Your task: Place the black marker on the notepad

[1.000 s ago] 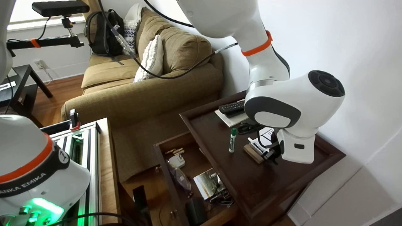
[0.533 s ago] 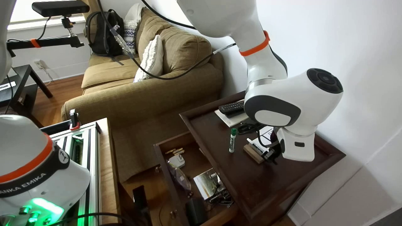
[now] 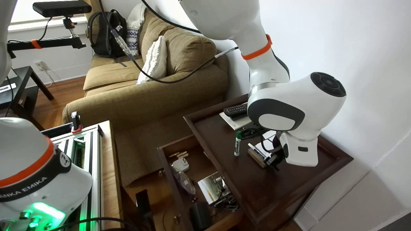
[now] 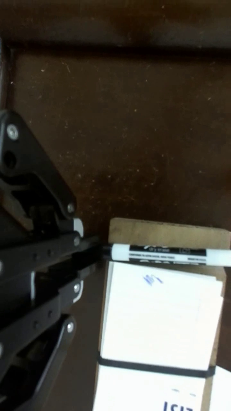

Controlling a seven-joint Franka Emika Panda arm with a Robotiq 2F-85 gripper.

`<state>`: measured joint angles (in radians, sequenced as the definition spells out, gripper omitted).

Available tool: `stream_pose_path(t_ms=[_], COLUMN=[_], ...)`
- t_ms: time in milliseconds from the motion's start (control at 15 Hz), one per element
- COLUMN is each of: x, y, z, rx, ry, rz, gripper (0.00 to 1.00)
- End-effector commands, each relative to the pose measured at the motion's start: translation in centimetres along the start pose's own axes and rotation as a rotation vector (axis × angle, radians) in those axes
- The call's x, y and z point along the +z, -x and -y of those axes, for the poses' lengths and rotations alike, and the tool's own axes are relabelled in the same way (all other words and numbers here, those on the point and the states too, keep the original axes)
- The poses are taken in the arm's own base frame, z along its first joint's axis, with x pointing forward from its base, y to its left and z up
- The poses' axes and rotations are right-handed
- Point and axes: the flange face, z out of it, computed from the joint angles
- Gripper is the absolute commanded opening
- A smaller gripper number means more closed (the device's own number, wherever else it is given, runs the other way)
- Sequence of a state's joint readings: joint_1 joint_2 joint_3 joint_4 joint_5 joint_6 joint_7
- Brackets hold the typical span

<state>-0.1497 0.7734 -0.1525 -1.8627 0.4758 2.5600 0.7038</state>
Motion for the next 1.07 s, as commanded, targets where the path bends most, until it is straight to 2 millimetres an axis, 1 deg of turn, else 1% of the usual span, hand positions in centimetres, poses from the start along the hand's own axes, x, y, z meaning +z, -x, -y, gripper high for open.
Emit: stream_pose_path(t_ms=[0,533,1000], x=[0.9,0.1,0.5], y=[0.5,0.2,0.9], z=[-1.1,-1.0,-0.1], rx=[0.017,0.082,0.120], ry=[0.050,0.039,0.070], rz=[0.002,-0.049,-0.097], gripper=[0.03,0.03,0.03])
